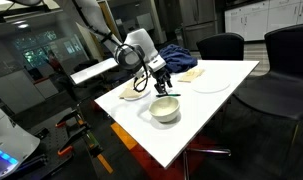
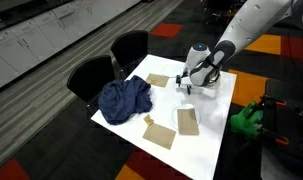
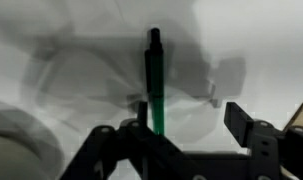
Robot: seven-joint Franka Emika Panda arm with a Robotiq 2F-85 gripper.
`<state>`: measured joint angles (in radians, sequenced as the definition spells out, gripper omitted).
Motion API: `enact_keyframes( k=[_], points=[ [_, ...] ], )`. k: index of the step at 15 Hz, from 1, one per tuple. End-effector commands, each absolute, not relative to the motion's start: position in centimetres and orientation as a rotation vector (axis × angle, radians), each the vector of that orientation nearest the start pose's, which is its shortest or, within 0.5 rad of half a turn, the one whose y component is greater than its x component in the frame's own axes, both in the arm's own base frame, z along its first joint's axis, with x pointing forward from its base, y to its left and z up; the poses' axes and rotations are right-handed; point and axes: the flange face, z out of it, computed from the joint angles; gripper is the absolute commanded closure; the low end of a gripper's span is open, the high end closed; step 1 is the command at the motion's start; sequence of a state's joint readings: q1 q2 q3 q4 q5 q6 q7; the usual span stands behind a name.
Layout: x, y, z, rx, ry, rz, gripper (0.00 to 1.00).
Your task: Put the pen in the bowl
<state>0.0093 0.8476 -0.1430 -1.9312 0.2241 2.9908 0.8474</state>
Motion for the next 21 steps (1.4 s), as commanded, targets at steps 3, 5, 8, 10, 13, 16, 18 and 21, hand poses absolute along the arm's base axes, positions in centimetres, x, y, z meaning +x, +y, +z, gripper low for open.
enact_keyframes(
  k=[3, 5, 8, 10, 13, 16, 18, 21],
  points=[
    [61.3, -10.2, 6.6, -2.593, 1.665, -0.307, 0.67],
    [61.2, -10.3, 7.0, -2.598, 1.672, -0.3, 0.81],
    [61.0, -10.1, 7.9, -2.605, 1.667, -0.314, 1.0],
    [61.0, -9.6, 9.4, -2.61, 1.653, -0.335, 0.98],
    [60.4, -8.5, 11.8, -2.624, 1.629, -0.37, 0.97],
    [58.5, -7.8, 14.8, -2.666, 1.627, -0.39, 0.97],
    [56.8, -7.7, 16.4, -2.695, 1.641, -0.39, 0.97],
    [53.7, -8.0, 18.1, -2.731, 1.68, -0.394, 0.97]
  ],
)
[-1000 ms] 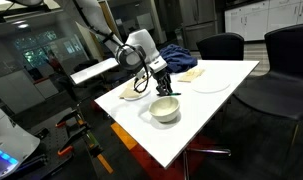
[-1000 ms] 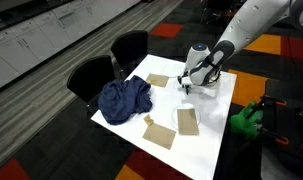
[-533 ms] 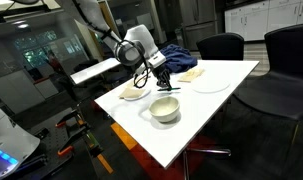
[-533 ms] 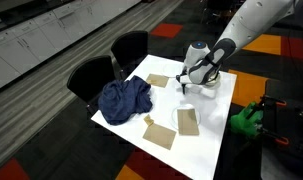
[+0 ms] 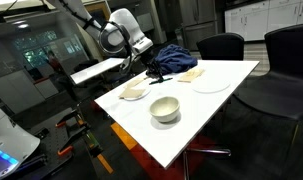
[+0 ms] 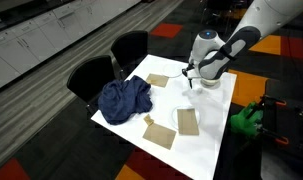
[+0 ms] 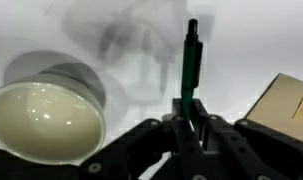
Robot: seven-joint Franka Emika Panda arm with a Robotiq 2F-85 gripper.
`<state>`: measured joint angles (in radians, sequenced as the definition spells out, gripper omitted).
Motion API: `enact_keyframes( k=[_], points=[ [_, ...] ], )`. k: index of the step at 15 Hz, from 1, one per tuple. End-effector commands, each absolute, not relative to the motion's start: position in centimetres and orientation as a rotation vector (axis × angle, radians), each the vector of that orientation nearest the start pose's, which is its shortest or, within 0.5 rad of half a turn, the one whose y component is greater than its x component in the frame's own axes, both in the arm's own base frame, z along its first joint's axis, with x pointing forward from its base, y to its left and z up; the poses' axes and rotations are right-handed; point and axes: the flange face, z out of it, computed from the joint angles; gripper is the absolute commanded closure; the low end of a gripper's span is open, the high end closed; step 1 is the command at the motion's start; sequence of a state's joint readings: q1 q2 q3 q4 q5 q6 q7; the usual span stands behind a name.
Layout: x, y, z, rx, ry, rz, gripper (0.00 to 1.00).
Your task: Put the pen in the bowl
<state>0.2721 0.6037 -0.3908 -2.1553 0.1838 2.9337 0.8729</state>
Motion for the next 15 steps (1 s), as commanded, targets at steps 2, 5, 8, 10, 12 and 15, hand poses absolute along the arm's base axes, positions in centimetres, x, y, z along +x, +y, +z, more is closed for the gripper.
enact_keyframes(
  k=[2, 5, 8, 10, 12, 15],
  points=[
    [51.8, -8.2, 19.2, -2.751, 1.703, -0.395, 0.97],
    [49.4, -9.0, 20.4, -2.77, 1.741, -0.412, 0.97],
    [47.8, -10.6, 21.3, -2.783, 1.782, -0.439, 0.97],
    [47.0, -11.8, 21.8, -2.783, 1.809, -0.469, 0.97],
    [46.6, -12.9, 22.3, -2.778, 1.823, -0.519, 0.97],
    [46.4, -14.1, 22.5, -2.77, 1.833, -0.573, 0.97]
  ],
)
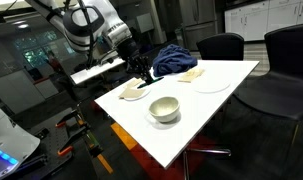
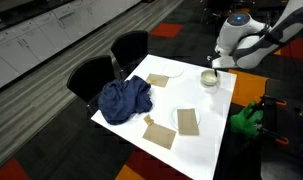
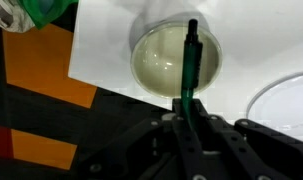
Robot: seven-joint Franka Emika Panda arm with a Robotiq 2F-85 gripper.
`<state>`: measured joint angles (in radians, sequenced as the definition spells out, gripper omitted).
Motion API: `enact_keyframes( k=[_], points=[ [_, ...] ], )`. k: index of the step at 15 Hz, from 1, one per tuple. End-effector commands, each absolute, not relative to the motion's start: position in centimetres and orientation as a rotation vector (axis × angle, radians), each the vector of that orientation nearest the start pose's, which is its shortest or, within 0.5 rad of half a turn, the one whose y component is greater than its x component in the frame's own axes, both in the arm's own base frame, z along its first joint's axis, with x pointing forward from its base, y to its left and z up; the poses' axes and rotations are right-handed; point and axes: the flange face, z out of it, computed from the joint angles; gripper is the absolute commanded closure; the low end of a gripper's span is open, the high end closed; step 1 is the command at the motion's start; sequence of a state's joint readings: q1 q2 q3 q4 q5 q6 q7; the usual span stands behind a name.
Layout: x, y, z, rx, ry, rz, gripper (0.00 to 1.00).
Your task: Put the pen in the bowl
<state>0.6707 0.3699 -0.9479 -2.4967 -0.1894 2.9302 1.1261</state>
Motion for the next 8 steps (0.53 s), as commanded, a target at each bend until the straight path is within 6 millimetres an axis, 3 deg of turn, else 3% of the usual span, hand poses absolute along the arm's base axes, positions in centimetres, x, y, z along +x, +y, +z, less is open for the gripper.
enact_keyframes(
  k=[1, 8],
  points=[
    [46.3, -14.4, 22.5, -2.768, 1.835, -0.585, 0.97],
    [45.6, -15.9, 21.0, -2.763, 1.878, -0.608, 0.97]
  ],
)
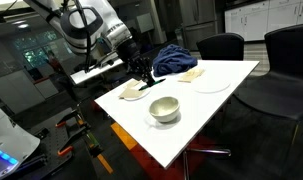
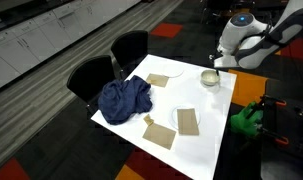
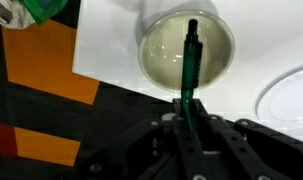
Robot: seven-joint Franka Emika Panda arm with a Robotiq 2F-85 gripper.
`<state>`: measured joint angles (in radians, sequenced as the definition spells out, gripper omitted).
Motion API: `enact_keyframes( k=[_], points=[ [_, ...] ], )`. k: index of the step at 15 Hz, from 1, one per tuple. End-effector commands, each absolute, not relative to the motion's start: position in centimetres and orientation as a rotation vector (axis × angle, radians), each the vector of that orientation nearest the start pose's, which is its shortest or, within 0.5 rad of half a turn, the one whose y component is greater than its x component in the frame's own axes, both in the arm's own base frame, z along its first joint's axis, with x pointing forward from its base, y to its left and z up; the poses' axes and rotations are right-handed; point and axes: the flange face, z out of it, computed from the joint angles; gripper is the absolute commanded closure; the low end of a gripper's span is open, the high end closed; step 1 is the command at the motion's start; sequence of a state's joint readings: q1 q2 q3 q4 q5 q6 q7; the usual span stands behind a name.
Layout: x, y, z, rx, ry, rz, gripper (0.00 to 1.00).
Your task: Put the pen in the bowl
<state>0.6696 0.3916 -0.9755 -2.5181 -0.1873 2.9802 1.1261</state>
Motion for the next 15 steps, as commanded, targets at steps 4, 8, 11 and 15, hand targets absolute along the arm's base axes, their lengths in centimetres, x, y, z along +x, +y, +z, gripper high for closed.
enact_keyframes(
  k=[4, 8, 11, 15],
  points=[
    [45.4, -17.2, 19.5, -2.721, 1.946, -0.643, 0.97],
    [45.9, -18.0, 17.9, -2.687, 2.0, -0.677, 0.97],
    [46.6, -18.4, 16.7, -2.677, 2.021, -0.68, 0.97],
    [47.7, -18.7, 15.7, -2.697, 2.017, -0.685, 0.97]
  ],
)
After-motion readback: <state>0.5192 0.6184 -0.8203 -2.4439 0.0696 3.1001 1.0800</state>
